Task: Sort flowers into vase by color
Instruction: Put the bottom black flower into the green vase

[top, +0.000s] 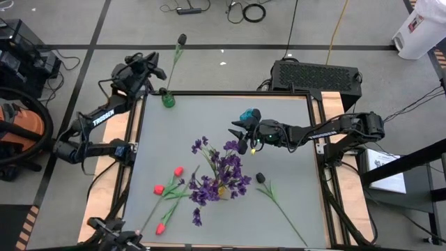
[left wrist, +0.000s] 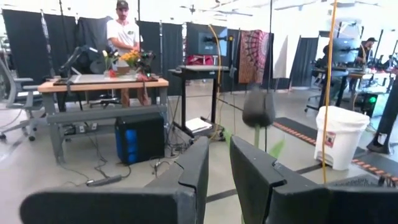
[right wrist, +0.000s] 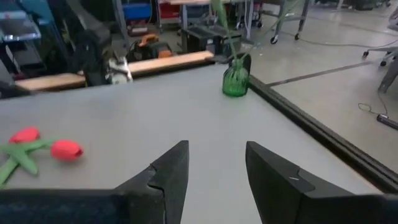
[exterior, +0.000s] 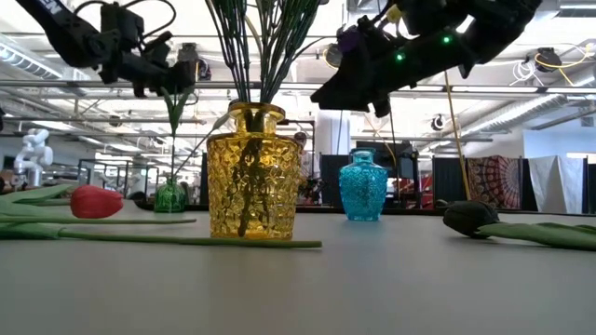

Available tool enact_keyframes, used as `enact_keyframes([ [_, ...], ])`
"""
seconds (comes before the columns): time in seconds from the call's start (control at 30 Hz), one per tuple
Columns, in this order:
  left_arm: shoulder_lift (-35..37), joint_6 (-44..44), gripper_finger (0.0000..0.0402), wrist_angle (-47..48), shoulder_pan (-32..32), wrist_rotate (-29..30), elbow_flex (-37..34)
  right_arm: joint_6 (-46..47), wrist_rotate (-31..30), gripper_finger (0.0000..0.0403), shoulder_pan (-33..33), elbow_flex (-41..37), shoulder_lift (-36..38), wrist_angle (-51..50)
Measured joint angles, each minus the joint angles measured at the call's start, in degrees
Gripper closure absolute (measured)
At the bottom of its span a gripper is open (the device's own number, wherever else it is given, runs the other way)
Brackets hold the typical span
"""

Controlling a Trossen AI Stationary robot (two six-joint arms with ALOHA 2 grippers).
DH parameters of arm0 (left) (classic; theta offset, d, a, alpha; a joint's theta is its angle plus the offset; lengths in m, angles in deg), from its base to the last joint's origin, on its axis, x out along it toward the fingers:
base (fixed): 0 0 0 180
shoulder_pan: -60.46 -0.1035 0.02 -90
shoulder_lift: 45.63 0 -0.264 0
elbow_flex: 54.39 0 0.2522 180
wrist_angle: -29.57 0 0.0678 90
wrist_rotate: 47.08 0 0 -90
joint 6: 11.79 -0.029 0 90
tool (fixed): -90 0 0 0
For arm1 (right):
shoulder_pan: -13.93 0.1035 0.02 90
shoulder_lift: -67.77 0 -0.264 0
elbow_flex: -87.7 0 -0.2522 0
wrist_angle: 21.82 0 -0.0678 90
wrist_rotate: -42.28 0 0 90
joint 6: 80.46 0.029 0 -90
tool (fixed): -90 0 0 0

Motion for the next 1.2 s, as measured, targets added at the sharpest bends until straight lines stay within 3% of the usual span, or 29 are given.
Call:
enact_keyframes([
  [0.43, 8.6, 0.2, 0.0328, 10.2, -6.3, -8.5, 2.4, 4.7, 10.3, 0.0252, -8.6, 0.2, 0.0, 0.5],
  [0.63, 9.4, 4.8, 0.0328, 13.4, -10.7, -20.5, 2.4, 4.7, 14.8, 0.0252, -11.8, 3.4, 0.0, 0.1],
  [0.8, 9.4, 7.2, 0.0329, 13.1, -11.7, -25.9, 2.4, 4.5, 16.3, 0.0252, -13.5, 8.0, -0.2, -4.2],
  [1.03, 9.5, 12.3, 0.0329, 13.2, -11.7, -33.5, 2.4, 4.5, 16.8, 0.0252, -15.7, 16.8, -6.5, -8.0],
  [1.2, 10.2, 13.6, 0.0329, 14.0, -11.5, -37.2, 2.4, 4.6, 22.4, 0.0252, -17.2, 25.6, -16.0, -9.1],
])
